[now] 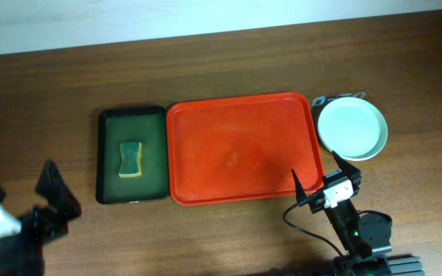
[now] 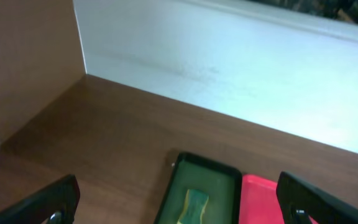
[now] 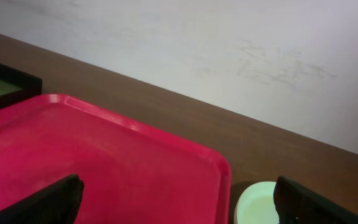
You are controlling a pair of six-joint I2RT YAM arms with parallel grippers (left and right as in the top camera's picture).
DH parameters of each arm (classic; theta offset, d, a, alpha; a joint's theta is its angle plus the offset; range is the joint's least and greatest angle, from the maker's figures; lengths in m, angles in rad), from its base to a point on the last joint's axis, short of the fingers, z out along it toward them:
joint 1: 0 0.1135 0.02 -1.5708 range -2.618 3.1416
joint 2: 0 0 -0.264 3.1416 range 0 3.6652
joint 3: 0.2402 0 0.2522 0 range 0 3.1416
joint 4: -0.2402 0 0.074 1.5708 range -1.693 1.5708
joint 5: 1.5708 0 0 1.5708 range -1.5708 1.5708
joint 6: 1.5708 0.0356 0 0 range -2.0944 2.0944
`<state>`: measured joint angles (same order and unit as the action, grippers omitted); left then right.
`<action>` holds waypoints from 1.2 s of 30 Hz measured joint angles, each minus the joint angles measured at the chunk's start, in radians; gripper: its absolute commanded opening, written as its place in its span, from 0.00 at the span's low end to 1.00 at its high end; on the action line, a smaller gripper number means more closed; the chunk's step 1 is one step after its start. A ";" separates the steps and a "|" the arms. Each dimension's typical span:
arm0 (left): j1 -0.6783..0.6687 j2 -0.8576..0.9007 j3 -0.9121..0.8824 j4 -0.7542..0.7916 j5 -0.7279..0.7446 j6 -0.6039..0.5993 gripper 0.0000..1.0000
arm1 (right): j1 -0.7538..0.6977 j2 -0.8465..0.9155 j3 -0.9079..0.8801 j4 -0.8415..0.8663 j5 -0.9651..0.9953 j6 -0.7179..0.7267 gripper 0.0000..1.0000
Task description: Clean dirty plates on tray and stack at the side
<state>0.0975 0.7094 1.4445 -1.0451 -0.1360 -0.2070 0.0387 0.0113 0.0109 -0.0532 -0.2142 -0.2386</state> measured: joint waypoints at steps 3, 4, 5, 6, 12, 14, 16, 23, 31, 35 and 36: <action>-0.008 -0.091 -0.008 -0.164 -0.003 0.000 0.99 | 0.000 0.000 0.000 0.000 0.001 0.000 0.98; -0.011 -0.153 -0.031 -0.236 -0.003 0.000 0.99 | 0.000 0.000 0.000 0.000 0.003 0.000 0.98; -0.011 -0.220 -0.042 -0.270 -0.003 0.000 0.99 | 0.000 0.000 0.000 0.000 0.003 0.000 0.99; -0.011 -0.253 -0.048 -0.291 -0.003 0.000 0.99 | 0.000 0.000 0.000 0.000 0.003 0.000 0.98; -0.012 -0.592 -0.359 -0.217 0.001 -0.003 0.99 | 0.000 -0.001 0.000 0.000 0.006 0.000 0.98; -0.012 -0.667 -0.484 0.002 0.025 -0.004 0.99 | 0.000 -0.001 0.000 -0.001 0.006 0.000 0.98; -0.013 -0.694 -0.576 0.182 0.060 -0.007 0.99 | 0.000 -0.001 0.000 -0.001 0.006 0.000 0.99; -0.028 -0.700 -1.101 1.335 0.205 -0.011 0.99 | 0.000 -0.002 0.000 -0.001 0.006 0.000 0.98; -0.029 -0.697 -1.431 1.285 0.169 -0.012 0.99 | 0.000 -0.001 0.000 -0.001 0.006 0.000 0.99; -0.030 -0.699 -1.431 0.980 0.059 -0.011 0.99 | 0.000 -0.001 0.000 -0.001 0.006 0.000 0.98; -0.030 -0.695 -1.434 0.974 0.047 -0.006 0.99 | 0.000 -0.001 0.000 -0.001 0.006 0.000 0.98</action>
<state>0.0673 0.0143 0.0109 -0.0715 -0.0891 -0.2131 0.0387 0.0101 0.0109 -0.0540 -0.2077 -0.2386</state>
